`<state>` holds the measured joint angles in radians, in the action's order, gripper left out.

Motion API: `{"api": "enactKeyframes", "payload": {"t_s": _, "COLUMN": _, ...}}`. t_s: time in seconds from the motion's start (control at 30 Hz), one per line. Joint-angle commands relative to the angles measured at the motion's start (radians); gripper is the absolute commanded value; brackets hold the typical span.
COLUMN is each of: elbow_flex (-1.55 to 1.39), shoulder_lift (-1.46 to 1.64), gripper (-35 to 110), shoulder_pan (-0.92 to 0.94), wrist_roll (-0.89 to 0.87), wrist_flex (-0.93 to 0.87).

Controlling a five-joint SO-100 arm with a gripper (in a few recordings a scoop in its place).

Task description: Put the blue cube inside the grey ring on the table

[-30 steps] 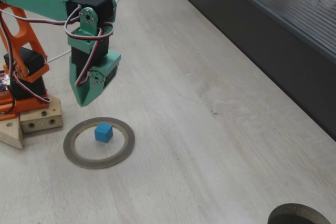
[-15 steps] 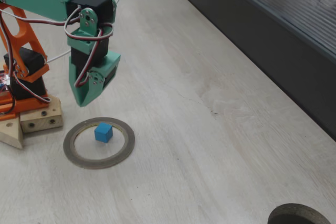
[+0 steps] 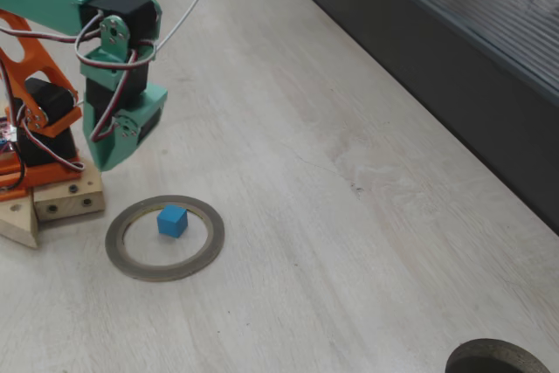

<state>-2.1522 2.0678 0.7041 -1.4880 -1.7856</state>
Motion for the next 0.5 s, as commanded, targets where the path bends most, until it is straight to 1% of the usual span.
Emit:
{"api": "enactKeyframes", "payload": {"t_s": 0.0, "elbow_flex": -0.048, "shoulder_lift": 0.077, "gripper": 1, "shoulder_pan": 0.008, "wrist_roll": -0.005, "wrist_flex": -0.014}}
{"api": "enactKeyframes", "payload": {"t_s": 0.47, "elbow_flex": -0.186, "shoulder_lift": 0.215, "gripper": 1, "shoulder_pan": 0.008, "wrist_roll": -0.002, "wrist_flex": -0.011}}
